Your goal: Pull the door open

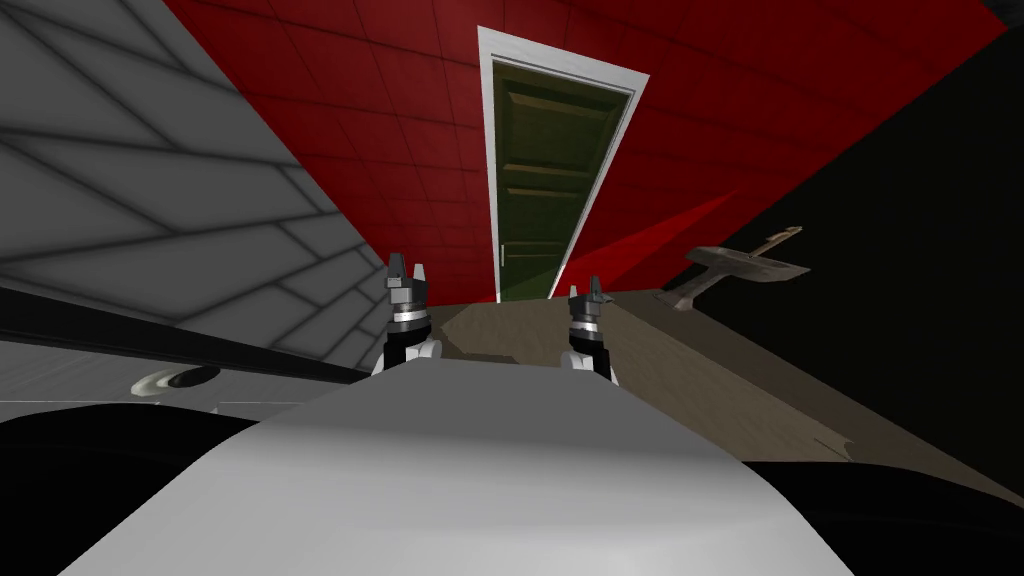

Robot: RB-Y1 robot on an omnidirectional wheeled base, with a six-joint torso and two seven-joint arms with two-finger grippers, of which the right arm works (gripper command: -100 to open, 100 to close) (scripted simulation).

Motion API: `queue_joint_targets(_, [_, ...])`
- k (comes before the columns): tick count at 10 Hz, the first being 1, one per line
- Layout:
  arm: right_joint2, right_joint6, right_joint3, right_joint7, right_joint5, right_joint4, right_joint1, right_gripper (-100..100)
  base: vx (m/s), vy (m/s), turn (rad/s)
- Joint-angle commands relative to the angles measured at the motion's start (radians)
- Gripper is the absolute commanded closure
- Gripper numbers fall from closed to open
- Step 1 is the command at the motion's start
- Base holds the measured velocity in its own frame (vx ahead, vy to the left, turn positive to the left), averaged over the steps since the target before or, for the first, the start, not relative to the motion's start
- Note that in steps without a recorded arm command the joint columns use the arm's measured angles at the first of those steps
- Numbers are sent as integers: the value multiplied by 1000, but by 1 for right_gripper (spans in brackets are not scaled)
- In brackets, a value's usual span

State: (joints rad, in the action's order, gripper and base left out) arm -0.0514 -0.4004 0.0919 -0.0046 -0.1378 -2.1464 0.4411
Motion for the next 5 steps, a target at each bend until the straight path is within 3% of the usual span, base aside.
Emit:
queue_joint_targets(1, [-8, -13, 11, -30, -24, 30, -9, -100, 116, 41, 97])
queue_joint_targets(5, [-27, -43, 33, -95, -78, 102, -33, -100, 97, 21, 71])
